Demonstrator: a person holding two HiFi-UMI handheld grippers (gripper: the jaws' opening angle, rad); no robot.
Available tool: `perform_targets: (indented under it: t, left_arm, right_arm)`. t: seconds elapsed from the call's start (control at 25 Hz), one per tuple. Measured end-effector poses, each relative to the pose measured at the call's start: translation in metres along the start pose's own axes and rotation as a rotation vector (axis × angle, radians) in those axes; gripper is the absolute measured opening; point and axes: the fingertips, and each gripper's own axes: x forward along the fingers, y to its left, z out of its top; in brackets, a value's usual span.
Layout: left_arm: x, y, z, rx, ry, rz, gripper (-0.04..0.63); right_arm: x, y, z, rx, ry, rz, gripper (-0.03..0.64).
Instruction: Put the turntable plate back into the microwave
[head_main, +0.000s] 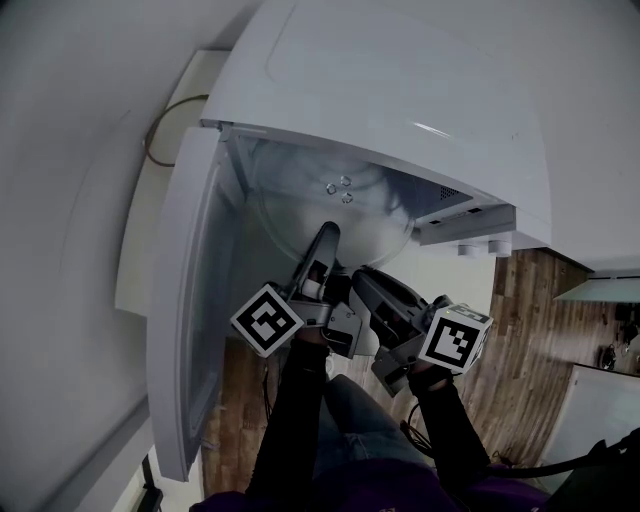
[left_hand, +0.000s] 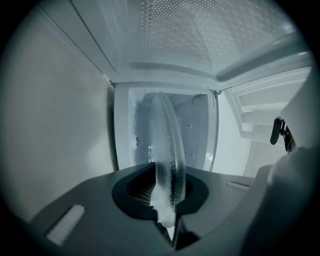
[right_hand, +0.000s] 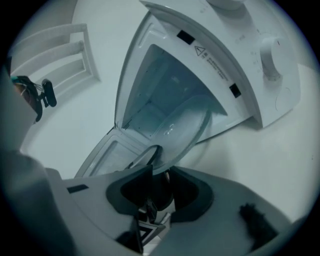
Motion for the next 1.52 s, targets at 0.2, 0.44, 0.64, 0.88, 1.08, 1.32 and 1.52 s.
perform_targets:
  t: [0.2,0.44,0.64,0.88,1.08,1.32,1.52]
  left_arm:
    - [0.011,0.006,0.006,-0.008,0.005,0.047,0.037]
    - [0.015,0.013,0.013,-0.042,-0.015,0.069,0.037]
    - [0.022,0.014,0.012,-0.053,-0.002,0.075,0.037]
    - [0.024,0.028,0.012,-0.057,0.021,0.131,0.038]
    - [0.031,0.033,0.013,-0.082,0.026,0.128,0.040]
    - [0.039,0.034,0.012,-0.022,0.098,0.145,0.046]
    - [0.036,0.038,0.008,-0.026,0.120,0.111,0.059]
  right_arm:
    - [0.010,-0.005,0.009,0.005,0.006,-0.028,0.100]
    - [0.021,-0.005,0.022,0.035,-0.012,-0.024,0.117]
    - [0.026,-0.013,0.027,0.068,-0.017,-0.037,0.138]
    - [0.027,-0.022,0.028,0.115,-0.055,-0.048,0.127]
    - [0.029,-0.026,0.035,0.111,-0.076,-0.056,0.112]
    - [0.027,-0.038,0.036,0.250,-0.124,-0.064,0.080]
    - [0.030,-0.045,0.036,0.247,-0.146,-0.082,0.078]
